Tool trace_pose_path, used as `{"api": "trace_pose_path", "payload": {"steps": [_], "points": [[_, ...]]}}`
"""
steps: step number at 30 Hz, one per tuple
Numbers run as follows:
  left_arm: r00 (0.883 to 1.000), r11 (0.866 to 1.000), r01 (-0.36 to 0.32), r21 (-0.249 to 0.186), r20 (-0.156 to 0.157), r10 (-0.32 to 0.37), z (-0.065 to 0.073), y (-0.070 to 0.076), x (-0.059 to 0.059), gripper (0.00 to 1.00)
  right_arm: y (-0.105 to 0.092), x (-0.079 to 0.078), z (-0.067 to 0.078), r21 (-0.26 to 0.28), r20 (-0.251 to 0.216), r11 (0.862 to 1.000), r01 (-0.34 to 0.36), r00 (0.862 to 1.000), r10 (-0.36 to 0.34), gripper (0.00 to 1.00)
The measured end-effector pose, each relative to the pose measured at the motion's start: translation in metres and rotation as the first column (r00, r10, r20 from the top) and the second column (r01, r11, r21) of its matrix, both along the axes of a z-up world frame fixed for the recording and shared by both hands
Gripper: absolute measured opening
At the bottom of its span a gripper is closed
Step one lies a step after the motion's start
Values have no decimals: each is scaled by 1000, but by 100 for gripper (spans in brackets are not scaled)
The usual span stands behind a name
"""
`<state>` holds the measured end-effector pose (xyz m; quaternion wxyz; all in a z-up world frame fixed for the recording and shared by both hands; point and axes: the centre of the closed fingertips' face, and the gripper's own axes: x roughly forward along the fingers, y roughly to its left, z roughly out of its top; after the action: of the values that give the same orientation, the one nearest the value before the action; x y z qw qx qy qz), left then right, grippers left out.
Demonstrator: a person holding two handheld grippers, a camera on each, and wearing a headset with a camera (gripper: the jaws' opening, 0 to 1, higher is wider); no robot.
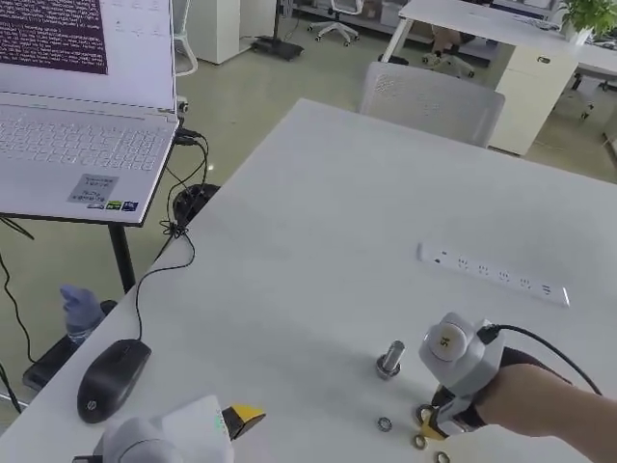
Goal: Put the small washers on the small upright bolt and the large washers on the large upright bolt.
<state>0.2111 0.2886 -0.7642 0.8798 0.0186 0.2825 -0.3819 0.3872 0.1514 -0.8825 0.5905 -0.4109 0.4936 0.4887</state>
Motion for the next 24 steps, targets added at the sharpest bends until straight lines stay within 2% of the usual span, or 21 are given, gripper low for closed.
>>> {"api": "trace_pose_path", "payload": {"steps": [8, 11, 16, 24], "points": [[1000, 1000, 3, -2, -8, -3, -2, 0, -3, 90, 0, 0, -1, 0, 3, 1000, -6, 1000, 6, 25], [1000, 1000, 3, 1, -8, -3, -3, 0, -5, 90, 1, -1, -1, -18, 10, 999, -29, 1000, 29, 24], [1000, 1000, -3, 1, -4, 3, -1, 2, -4, 90, 1, -1, 0, -36, 6, 999, -22, 1000, 23, 22], [1000, 1000, 1, 13, -2, -1, 2, 5, -5, 89, 1, 1, 0, -16, -11, 1000, -8, 1000, 8, 20]]}}
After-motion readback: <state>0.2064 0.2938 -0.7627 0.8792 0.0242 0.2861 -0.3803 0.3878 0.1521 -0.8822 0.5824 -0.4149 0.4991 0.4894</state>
